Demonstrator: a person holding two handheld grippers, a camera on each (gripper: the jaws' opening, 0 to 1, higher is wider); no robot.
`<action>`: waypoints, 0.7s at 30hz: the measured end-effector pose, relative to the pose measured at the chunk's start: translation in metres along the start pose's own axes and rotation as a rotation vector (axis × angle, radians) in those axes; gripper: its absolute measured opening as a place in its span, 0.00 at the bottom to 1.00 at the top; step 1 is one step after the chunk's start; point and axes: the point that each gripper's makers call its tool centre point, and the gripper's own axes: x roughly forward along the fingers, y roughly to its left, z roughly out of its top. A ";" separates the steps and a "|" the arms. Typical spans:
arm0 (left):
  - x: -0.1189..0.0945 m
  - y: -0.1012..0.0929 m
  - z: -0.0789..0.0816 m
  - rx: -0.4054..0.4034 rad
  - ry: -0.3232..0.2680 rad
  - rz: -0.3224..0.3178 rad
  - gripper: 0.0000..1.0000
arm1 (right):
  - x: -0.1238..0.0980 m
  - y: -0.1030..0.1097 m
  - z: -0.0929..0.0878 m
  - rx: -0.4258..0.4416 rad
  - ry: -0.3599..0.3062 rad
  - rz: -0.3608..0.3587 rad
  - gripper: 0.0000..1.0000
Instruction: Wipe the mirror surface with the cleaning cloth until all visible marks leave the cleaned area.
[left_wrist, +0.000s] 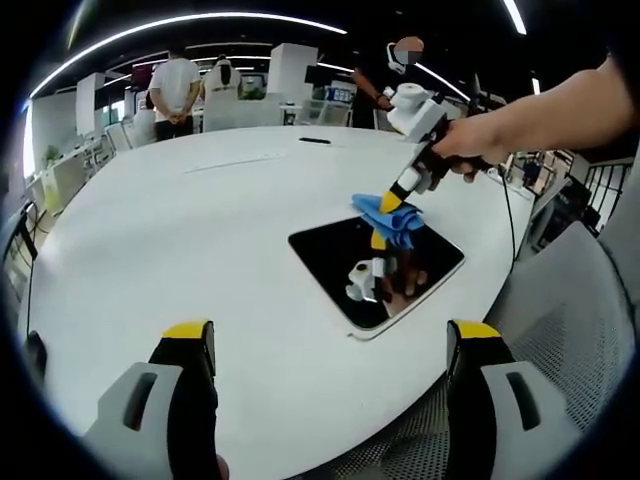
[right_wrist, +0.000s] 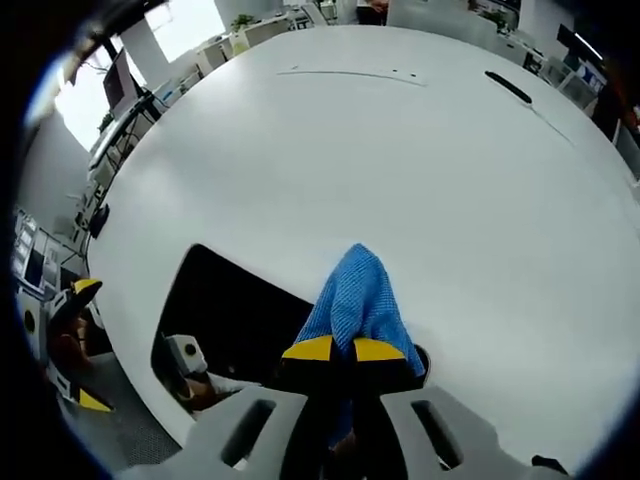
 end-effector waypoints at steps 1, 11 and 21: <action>0.000 0.000 0.000 0.000 0.000 0.000 0.95 | 0.000 0.000 0.000 0.000 0.000 -0.003 0.00; -0.001 0.000 0.001 0.002 -0.002 0.004 0.96 | -0.002 0.001 -0.007 0.023 -0.030 -0.025 0.00; -0.002 0.000 0.002 0.007 -0.007 0.010 0.96 | -0.009 0.008 -0.026 0.043 -0.016 -0.022 0.00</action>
